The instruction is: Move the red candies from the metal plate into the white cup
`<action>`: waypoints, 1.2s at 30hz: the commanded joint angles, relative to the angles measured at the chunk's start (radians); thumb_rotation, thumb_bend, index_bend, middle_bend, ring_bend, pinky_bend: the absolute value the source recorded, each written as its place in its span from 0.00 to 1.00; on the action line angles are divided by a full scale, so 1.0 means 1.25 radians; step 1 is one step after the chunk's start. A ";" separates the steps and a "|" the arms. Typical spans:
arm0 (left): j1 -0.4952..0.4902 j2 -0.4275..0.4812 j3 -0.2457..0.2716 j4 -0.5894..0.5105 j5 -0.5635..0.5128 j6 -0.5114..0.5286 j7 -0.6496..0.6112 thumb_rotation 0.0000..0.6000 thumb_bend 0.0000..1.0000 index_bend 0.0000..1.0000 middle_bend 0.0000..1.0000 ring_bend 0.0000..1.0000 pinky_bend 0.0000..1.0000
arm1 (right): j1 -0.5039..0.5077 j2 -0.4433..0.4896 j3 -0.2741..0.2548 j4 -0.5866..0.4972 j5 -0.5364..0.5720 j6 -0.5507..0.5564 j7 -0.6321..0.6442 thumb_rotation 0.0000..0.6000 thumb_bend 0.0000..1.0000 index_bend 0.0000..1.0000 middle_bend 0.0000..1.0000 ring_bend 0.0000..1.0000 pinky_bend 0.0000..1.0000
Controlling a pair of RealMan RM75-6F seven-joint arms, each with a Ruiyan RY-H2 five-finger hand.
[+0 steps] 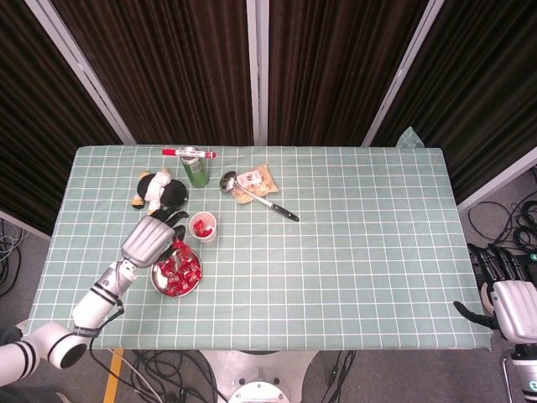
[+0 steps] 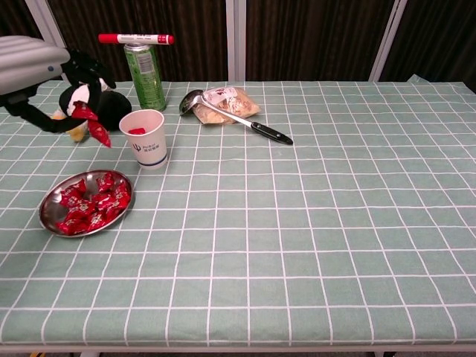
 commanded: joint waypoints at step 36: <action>-0.149 -0.124 -0.038 0.137 -0.141 -0.160 0.090 1.00 0.45 0.40 0.33 0.19 0.33 | 0.003 -0.001 0.005 0.007 0.020 -0.013 0.005 1.00 0.07 0.00 0.13 0.00 0.00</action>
